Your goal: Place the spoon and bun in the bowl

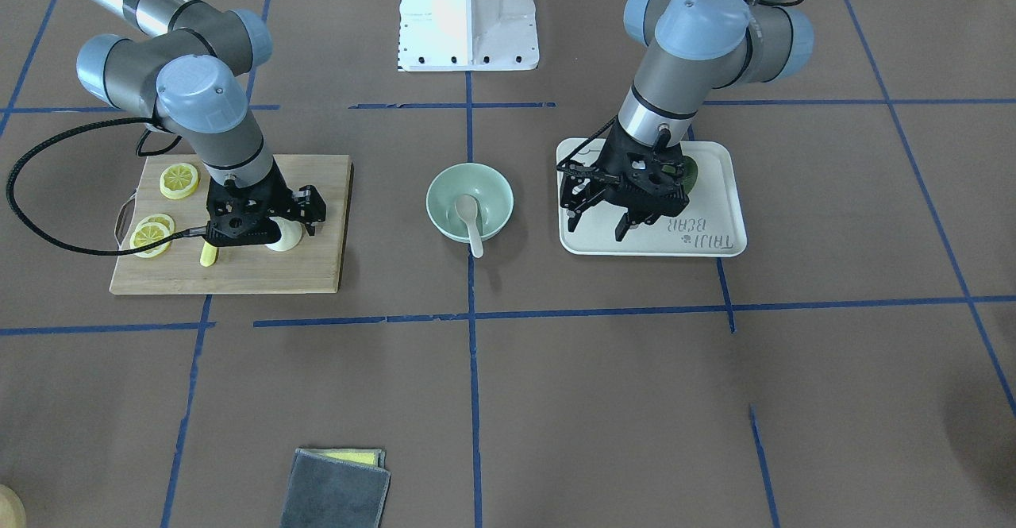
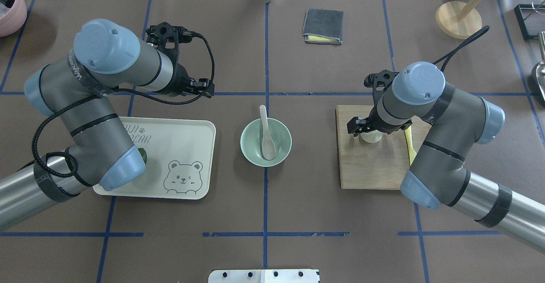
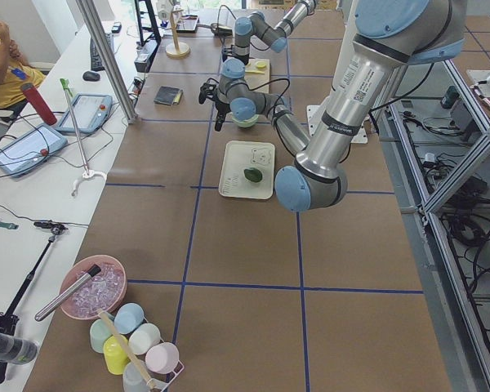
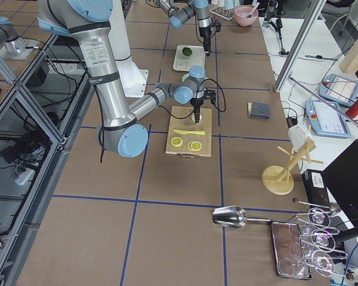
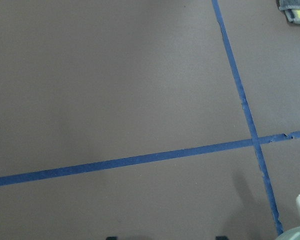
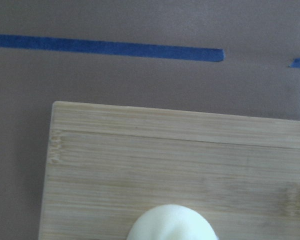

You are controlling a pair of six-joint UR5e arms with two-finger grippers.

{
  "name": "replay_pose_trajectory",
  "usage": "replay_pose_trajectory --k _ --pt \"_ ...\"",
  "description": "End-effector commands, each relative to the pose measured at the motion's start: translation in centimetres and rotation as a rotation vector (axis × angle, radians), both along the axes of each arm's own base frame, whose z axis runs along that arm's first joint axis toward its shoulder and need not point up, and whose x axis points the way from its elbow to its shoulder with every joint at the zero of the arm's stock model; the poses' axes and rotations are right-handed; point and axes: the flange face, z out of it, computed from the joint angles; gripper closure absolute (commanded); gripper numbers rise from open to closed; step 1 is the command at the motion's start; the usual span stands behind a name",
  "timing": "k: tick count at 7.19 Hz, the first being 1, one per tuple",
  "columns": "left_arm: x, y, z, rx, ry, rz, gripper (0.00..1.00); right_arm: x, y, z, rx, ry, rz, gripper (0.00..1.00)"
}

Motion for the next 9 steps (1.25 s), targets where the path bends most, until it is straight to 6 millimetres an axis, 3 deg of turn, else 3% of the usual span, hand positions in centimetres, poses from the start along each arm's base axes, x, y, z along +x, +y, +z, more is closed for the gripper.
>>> replay_pose_trajectory --k 1,5,7,9 --pt "-0.1 0.2 -0.2 -0.007 -0.007 0.001 0.28 0.0 0.1 0.3 -0.003 0.005 -0.001 0.11" --pt "-0.1 0.2 -0.1 -0.008 -0.009 0.001 0.28 0.1 0.2 0.2 -0.004 0.002 -0.002 0.71" --pt "-0.1 0.2 -0.2 -0.007 -0.008 0.001 0.28 0.3 0.3 -1.7 0.008 -0.028 0.010 0.75" --pt "-1.4 1.0 -1.3 0.014 0.017 -0.001 0.28 -0.1 -0.2 -7.7 0.011 -0.114 0.065 0.72"
